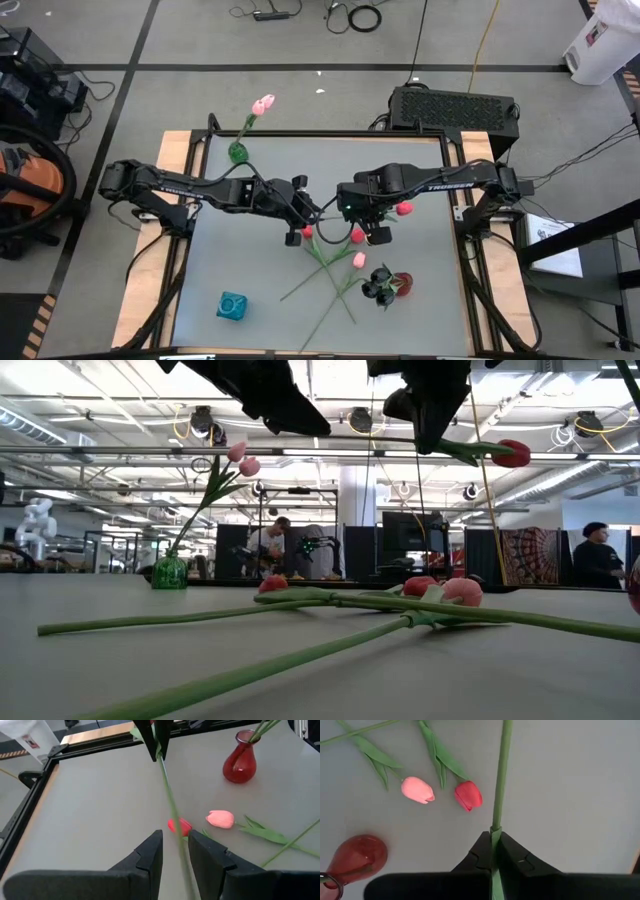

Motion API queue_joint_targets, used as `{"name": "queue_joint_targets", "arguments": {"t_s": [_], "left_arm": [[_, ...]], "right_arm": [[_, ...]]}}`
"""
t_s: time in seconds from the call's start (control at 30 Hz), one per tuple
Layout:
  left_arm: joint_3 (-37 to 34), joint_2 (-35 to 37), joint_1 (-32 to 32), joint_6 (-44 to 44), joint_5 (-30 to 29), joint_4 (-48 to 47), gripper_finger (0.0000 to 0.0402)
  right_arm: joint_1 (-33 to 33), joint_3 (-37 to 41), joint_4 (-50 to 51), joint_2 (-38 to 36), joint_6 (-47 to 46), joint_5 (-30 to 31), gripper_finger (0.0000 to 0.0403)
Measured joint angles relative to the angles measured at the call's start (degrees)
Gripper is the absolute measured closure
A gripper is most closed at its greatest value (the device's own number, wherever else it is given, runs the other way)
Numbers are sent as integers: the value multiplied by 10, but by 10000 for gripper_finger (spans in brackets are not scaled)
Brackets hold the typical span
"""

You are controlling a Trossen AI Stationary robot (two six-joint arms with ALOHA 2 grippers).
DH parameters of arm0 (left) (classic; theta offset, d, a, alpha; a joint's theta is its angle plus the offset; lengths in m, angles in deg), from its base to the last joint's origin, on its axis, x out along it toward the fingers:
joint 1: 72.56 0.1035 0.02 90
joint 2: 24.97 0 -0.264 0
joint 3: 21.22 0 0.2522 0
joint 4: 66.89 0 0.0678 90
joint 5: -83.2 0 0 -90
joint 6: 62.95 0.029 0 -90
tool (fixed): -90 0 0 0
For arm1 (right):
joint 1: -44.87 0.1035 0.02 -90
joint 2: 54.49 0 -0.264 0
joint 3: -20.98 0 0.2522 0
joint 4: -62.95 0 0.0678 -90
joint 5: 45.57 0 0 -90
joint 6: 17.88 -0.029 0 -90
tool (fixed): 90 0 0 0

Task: Sort flowers into vase by color
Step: Put the right red flower into the blue vase

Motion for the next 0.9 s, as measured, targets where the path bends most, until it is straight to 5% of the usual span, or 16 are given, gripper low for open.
{"name": "queue_joint_targets", "arguments": {"t_s": [0.9], "left_arm": [[0,0,1,-35,-31,-7,302]], "right_arm": [[0,0,-24,0,3,5,401]]}}
